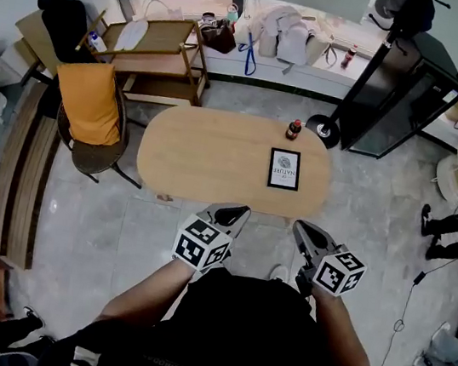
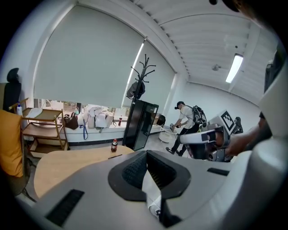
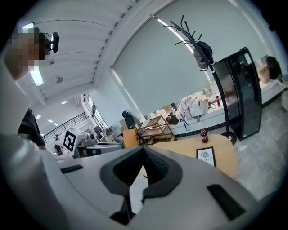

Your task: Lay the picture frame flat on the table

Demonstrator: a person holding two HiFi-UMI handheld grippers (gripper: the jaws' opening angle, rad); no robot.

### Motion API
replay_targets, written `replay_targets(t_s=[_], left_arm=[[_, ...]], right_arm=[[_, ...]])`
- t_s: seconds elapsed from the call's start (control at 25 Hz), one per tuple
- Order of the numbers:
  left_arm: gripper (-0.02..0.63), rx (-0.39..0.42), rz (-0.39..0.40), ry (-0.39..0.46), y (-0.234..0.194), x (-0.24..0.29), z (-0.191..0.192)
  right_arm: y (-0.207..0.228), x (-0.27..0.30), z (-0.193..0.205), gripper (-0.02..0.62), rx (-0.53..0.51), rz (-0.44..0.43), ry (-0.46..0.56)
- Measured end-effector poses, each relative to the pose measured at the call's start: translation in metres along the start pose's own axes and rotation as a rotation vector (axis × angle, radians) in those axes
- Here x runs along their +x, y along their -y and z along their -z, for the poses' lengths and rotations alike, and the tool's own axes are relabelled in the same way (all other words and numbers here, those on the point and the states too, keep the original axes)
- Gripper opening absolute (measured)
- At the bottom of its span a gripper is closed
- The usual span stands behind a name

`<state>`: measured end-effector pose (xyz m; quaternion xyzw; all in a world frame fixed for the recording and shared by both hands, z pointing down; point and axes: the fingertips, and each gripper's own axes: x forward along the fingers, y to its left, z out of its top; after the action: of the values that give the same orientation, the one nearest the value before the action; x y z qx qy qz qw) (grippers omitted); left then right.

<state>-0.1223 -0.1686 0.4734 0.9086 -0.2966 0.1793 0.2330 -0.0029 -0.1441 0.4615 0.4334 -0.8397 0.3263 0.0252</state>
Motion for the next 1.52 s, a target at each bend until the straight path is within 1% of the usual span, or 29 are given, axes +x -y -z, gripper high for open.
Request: replay_targets(t_s=[0.12, 0.24, 0.36, 0.56, 0.76, 0.96, 1.52], left_arm=[[0.005, -0.023, -0.012, 0.031, 0.019, 0.016, -0.009], [0.005, -0.008, -0.006, 0.039, 0.043, 0.029, -0.012], [0.005, 0.011, -0.014, 0.018, 0.059, 0.041, -0.009], [0.005, -0.011, -0.030, -0.013, 0.073, 0.047, -0.001], [0.005, -0.004, -0.033, -0.034, 0.081, 0.051, 0.004], [0.005, 0.006, -0.034, -0.037, 0.085, 0.051, 0.003], [0.005, 0.019, -0.039, -0.045, 0.080, 0.040, 0.006]], right_arm=[[0.010, -0.017, -0.006, 0.002, -0.031, -0.015, -0.009], [0.020, -0.036, -0.011, 0.002, -0.053, -0.023, -0.006], [0.032, -0.049, -0.010, 0.002, -0.065, -0.027, -0.005], [0.044, -0.067, -0.004, 0.002, -0.025, -0.048, 0.013], [0.053, -0.072, 0.003, 0.002, -0.013, -0.044, 0.019], [0.051, -0.073, 0.003, 0.002, -0.037, -0.042, 0.025], [0.041, -0.067, 0.004, 0.002, -0.028, -0.056, 0.035]])
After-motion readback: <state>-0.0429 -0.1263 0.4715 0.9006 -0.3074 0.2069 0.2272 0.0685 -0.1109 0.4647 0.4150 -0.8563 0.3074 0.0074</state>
